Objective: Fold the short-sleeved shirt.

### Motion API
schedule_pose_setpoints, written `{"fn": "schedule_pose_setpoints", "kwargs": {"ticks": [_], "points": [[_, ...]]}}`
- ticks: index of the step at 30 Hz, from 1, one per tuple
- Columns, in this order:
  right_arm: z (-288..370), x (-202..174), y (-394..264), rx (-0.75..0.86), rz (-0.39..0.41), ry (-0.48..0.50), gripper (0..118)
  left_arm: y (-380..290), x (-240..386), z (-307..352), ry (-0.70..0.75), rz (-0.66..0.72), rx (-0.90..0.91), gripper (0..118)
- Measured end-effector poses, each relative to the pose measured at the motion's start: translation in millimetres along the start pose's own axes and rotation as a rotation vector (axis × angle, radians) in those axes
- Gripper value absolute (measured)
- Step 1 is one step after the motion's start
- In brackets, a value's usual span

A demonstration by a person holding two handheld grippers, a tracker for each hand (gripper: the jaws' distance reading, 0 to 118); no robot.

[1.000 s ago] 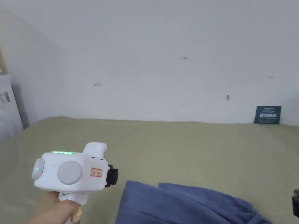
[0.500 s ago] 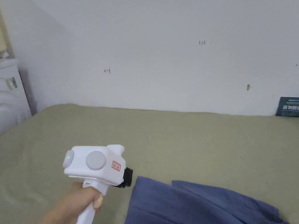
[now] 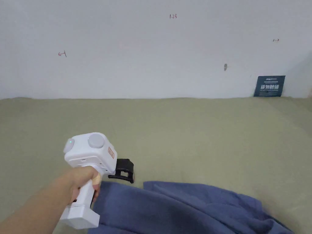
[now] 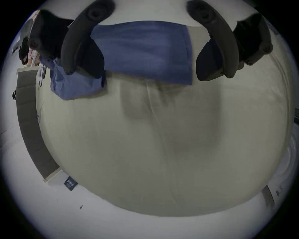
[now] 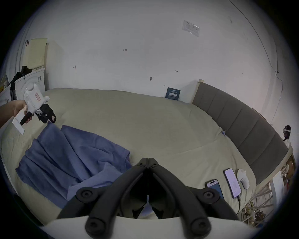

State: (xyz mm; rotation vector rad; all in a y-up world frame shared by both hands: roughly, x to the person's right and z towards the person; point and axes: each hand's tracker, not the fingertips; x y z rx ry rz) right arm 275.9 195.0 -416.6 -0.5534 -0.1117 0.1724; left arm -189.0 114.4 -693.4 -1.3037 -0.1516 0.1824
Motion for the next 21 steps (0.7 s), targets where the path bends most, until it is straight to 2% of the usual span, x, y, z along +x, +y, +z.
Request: {"fn": "schedule_pose_setpoints", "kwargs": {"ticks": [4, 6, 7, 8, 9, 10, 11, 12, 13, 16, 18, 20, 21], "points": [[-4, 2, -4, -0.003, -0.019, 0.009, 0, -8, 3, -18, 0.093, -0.068, -0.022, 114], [-5, 2, -6, -0.012, -0.035, 0.016, 0, -15, 1, -16, 0.100, -0.077, 0.000, 107], [-6, 2, -7, -0.015, -0.040, 0.018, 1, -18, 2, -12, 0.108, -0.069, 0.025, 100], [-6, 3, -9, -0.019, -0.051, 0.025, 3, -17, -1, -8, 0.118, -0.059, 0.052, 79], [-8, 5, -11, -0.024, -0.064, 0.037, 11, -17, -2, -3, 0.144, -0.078, 0.074, 62], [-11, 7, -14, -0.039, -0.073, 0.061, 28, -19, -4, 1, 0.125, -0.101, 0.084, 39], [-14, 8, -17, -0.081, -0.083, 0.095, 68, -20, -6, 5, 0.072, -0.110, 0.104, 4], [-17, 9, -19, -0.120, -0.104, 0.123, 100, -19, -3, 10, 0.013, -0.080, 0.125, 4], [-21, 9, -23, -0.153, -0.128, 0.146, 116, -21, 0, 15, 0.038, -0.064, 0.156, 4], [-30, 11, -33, -0.178, -0.238, 0.275, 116, -19, 8, 18, 0.053, -0.113, 0.162, 4], [-42, 15, -41, -0.256, -0.289, 0.277, 116, -19, 7, 18, 0.048, -0.112, 0.145, 4], [-55, 15, -49, -0.296, -0.331, 0.240, 116, -22, 8, 22, 0.041, -0.098, 0.164, 3], [-60, 15, -51, -0.309, -0.332, 0.249, 116, -22, 7, 24, 0.033, -0.092, 0.168, 3]]}}
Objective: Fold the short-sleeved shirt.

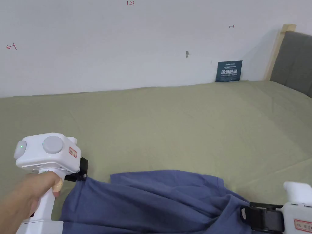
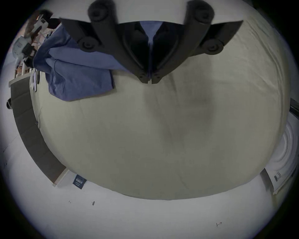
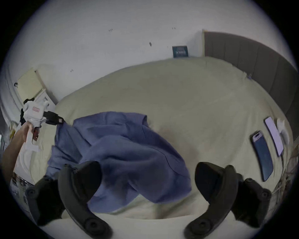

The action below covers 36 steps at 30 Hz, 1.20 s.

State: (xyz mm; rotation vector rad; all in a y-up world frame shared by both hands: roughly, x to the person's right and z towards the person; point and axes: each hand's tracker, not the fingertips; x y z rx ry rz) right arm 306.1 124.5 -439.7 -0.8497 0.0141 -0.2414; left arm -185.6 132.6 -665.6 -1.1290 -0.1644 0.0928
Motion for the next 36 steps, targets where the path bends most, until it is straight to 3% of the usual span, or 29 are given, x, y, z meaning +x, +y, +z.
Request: {"fn": "schedule_pose_setpoints", "kwargs": {"ticks": [1, 2, 3, 4, 5, 6, 11, 15, 25, 31, 36], "points": [[-7, 4, -3, -0.021, -0.007, 0.014, 113, 0, -2, 1, -0.019, 0.007, -0.001, 3], [-10, 3, -2, -0.023, -0.002, 0.016, 96, -1, -3, 2, -0.028, 0.011, 0.004, 3], [-9, 0, -1, -0.025, 0.015, 0.035, 66, -2, -4, 4, -0.031, 0.010, 0.009, 3], [-8, -5, 0, -0.012, 0.041, 0.050, 22, -3, -3, 7, -0.033, -0.006, 0.015, 3], [-6, -12, -2, 0.008, 0.099, 0.021, 2, -5, -3, 10, -0.033, -0.023, 0.032, 3], [-2, -20, -1, 0.035, 0.118, -0.021, 2, -6, -5, 13, -0.041, -0.034, 0.046, 3], [16, -48, 14, 0.083, 0.226, -0.049, 2, -11, -10, 47, -0.074, -0.025, 0.118, 3], [32, -52, 37, 0.155, 0.198, -0.015, 2, -8, -18, 90, -0.120, 0.007, 0.231, 3], [71, -79, 114, 0.313, 0.232, 0.017, 2, 15, -40, 214, -0.114, -0.011, 0.441, 3], [83, -105, 174, 0.411, 0.309, 0.035, 2, 33, -58, 268, -0.061, -0.009, 0.541, 3], [81, -130, 232, 0.465, 0.304, 0.048, 2, 59, -75, 292, 0.016, -0.001, 0.562, 3]]}}
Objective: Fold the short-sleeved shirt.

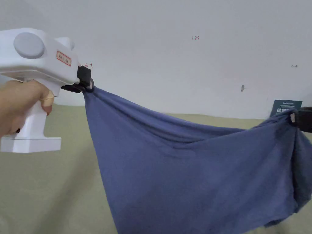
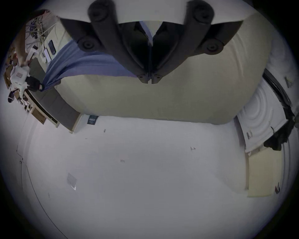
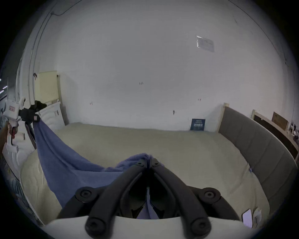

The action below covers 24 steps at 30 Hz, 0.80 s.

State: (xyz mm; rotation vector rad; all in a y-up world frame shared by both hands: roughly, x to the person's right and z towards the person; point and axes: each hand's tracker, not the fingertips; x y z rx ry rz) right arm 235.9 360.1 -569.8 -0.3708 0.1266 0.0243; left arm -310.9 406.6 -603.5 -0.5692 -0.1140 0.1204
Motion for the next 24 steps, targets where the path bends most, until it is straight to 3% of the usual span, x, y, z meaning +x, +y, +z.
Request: {"fn": "schedule_pose_setpoints", "kwargs": {"ticks": [11, 24], "points": [[-45, -6, 73, 0.102, -0.055, -0.003, 2, 45, -21, 9, 0.039, 0.046, 0.105, 3], [-60, -4, 1, -0.026, -0.067, -0.008, 2, -28, -47, -11, 0.063, 0.046, -0.039, 3]]}}
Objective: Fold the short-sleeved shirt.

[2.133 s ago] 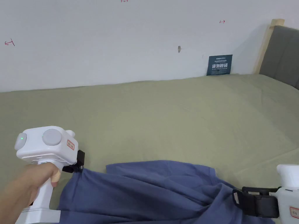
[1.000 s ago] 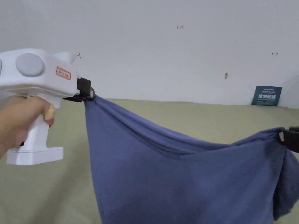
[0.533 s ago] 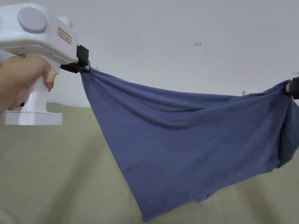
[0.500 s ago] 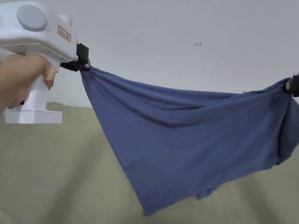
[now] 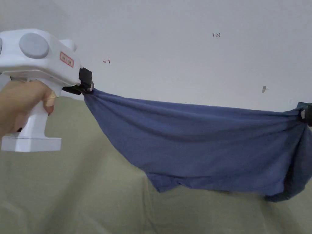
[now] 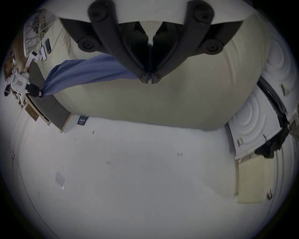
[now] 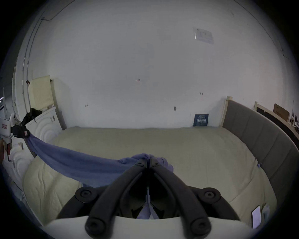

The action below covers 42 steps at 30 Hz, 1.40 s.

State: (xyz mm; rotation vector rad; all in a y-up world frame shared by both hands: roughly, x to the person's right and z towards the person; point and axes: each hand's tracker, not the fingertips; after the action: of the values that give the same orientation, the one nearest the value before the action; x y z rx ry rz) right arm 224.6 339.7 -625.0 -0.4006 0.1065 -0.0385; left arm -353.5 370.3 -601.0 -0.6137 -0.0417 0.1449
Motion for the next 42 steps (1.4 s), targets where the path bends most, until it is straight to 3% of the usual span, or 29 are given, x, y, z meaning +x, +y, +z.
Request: {"fn": "schedule_pose_setpoints", "kwargs": {"ticks": [9, 23, 32, 34, 36, 37, 38, 42], "points": [[42, 11, -92, -0.164, 0.000, 0.019, 2, -114, -4, 24, -0.059, 0.042, -0.149, 3], [133, 10, -227, -0.375, 0.081, 0.059, 2, -285, -31, 99, -0.072, 0.150, -0.309, 3], [140, 15, -296, -0.480, 0.002, 0.020, 3, -371, -35, 96, -0.021, 0.256, -0.478, 6], [143, 14, -295, -0.478, -0.030, -0.015, 18, -371, -25, 96, 0.046, 0.213, -0.516, 23], [146, 7, -280, -0.471, 0.008, -0.045, 71, -361, -20, 98, 0.061, 0.127, -0.479, 79], [150, 0, -271, -0.458, 0.026, -0.031, 91, -350, -14, 104, 0.056, 0.107, -0.420, 93], [152, -6, -262, -0.424, 0.057, -0.023, 102, -338, -9, 111, 0.042, 0.099, -0.356, 95], [153, -38, -223, -0.370, 0.123, -0.039, 102, -287, 22, 121, 0.021, 0.030, -0.200, 95]]}}
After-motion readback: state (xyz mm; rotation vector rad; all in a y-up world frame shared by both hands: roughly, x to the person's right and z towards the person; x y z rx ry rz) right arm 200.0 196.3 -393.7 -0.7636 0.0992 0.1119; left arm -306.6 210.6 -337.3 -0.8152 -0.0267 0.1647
